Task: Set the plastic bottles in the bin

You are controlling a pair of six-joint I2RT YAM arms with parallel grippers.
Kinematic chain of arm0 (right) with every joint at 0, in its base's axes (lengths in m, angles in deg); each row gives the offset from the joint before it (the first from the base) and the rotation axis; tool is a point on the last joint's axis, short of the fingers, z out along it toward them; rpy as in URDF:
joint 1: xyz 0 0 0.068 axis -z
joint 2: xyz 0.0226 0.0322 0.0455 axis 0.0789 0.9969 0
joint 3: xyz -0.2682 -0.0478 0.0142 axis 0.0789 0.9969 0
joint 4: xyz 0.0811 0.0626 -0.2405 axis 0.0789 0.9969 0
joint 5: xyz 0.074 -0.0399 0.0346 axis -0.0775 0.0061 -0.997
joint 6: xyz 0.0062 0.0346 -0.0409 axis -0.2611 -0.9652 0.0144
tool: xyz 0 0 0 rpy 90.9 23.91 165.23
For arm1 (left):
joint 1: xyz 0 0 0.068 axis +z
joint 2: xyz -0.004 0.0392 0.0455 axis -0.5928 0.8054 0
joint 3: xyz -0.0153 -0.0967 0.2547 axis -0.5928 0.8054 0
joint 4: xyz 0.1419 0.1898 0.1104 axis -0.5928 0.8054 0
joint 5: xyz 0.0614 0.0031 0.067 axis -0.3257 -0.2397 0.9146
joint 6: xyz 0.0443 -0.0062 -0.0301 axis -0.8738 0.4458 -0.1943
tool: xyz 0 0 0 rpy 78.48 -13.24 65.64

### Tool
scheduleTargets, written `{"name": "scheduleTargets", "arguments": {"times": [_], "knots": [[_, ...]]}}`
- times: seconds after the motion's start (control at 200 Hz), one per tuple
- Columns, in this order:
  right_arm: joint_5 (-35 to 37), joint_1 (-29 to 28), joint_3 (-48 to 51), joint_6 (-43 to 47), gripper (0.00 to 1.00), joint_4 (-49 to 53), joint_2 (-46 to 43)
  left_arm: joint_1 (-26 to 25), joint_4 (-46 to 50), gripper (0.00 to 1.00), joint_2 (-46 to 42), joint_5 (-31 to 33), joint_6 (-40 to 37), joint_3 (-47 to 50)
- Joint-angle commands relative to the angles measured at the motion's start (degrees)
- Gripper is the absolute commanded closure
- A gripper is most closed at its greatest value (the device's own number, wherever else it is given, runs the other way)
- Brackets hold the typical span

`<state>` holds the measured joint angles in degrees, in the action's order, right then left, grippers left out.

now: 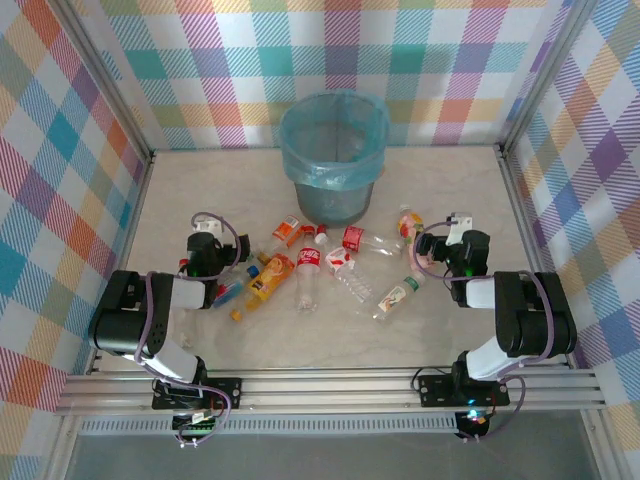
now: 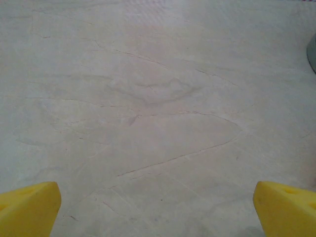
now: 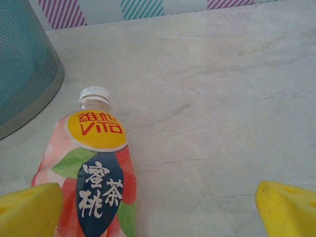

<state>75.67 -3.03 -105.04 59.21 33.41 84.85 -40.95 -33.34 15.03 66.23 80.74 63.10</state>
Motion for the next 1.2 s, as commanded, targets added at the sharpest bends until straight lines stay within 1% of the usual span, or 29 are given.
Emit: {"name": "scheduleTargets", "arguments": {"times": [0.0,1.125,1.195], "knots": [[0.1,-0.3,-1.1,0.7,0.00,-0.1,-0.1,0.7,-0.4,0.00,-0.1,-0.9,-0.5,-0.7],[0.3,-0.4,-1.1,0.8,0.00,-0.3,-0.1,0.7,-0.6,0.00,-0.1,-0.9,-0.5,-0.7],[0.3,-0.4,-1.8,0.9,0.00,1.8,-1.1,0.7,0.5,0.02,-0.8,0.4,-0.1,-1.0]]}}
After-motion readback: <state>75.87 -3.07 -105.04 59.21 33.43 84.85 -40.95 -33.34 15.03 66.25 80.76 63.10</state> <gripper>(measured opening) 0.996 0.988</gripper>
